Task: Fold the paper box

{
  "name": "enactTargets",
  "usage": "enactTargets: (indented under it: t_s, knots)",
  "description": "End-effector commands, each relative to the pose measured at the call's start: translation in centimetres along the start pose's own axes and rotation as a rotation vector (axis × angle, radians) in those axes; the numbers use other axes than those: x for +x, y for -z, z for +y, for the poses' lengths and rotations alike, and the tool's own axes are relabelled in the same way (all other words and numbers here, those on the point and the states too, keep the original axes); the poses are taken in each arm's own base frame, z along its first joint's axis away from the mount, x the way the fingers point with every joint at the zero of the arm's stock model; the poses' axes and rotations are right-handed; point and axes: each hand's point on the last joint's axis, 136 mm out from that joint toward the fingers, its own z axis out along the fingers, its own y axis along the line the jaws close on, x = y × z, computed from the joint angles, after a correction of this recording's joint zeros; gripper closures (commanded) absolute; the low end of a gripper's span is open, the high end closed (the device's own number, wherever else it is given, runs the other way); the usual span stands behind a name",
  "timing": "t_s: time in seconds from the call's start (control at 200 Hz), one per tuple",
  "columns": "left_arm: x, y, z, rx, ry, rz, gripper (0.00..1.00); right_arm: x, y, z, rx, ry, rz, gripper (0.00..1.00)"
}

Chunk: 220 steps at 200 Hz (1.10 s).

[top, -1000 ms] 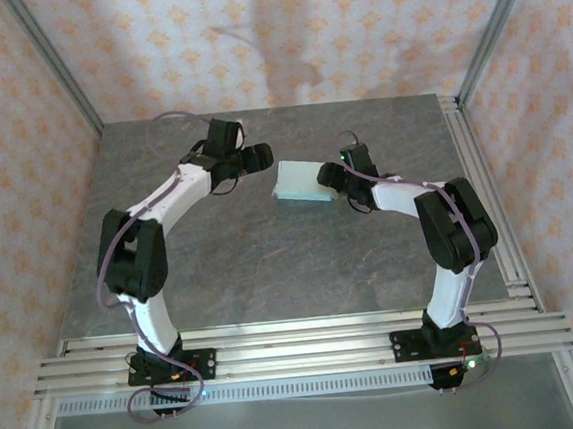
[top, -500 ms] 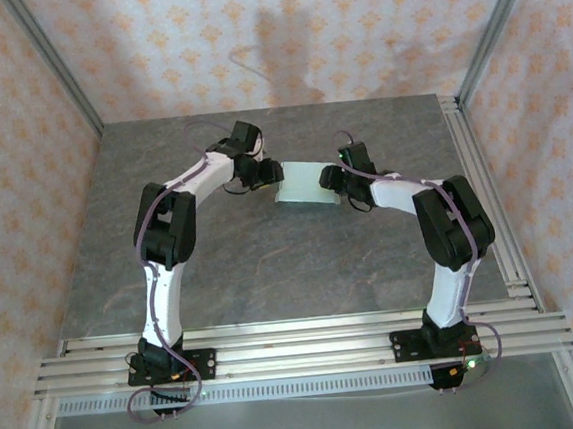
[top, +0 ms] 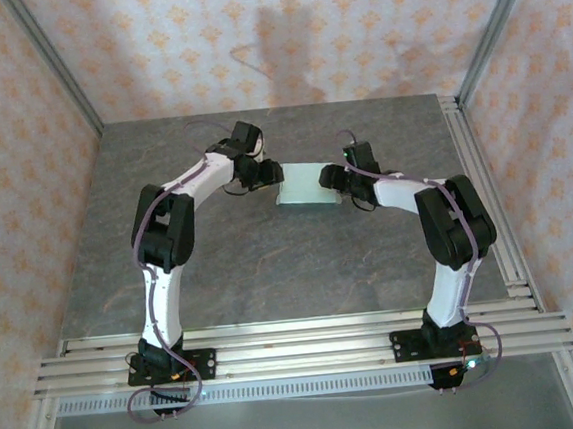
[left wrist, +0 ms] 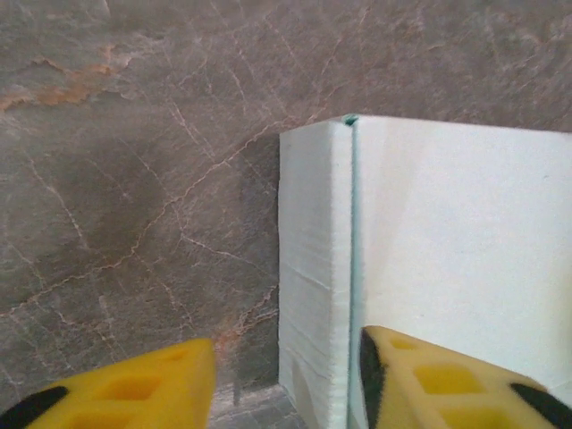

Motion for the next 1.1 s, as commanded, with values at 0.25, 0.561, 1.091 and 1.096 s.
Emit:
enactTargets:
  t_s: [0.25,0.561,1.091,1.096]
  knots:
    - [0.2,-0.7,-2.0,0.028,-0.015,0.061,0.59,-1.0,1.6,-0.7,-0.074,-0.129,0.006,0.00]
    - [1.5,-2.1,-0.5,-0.007,-0.019,0.098,0.73,-1.3,2.2,0.7,-0.137,-0.044,0.015,0.01]
    - [2.2,-2.2,0.3,0.068,-0.015,0.122,0.84,-1.6,1.5,2.2,-0.234,-0.168,0.092,0.17]
    - [2.2,-2.2,0.4,0.069,-0.015,0.122,0.84,-1.6,1.4,2.2,-0.234,-0.169,0.092,0.17]
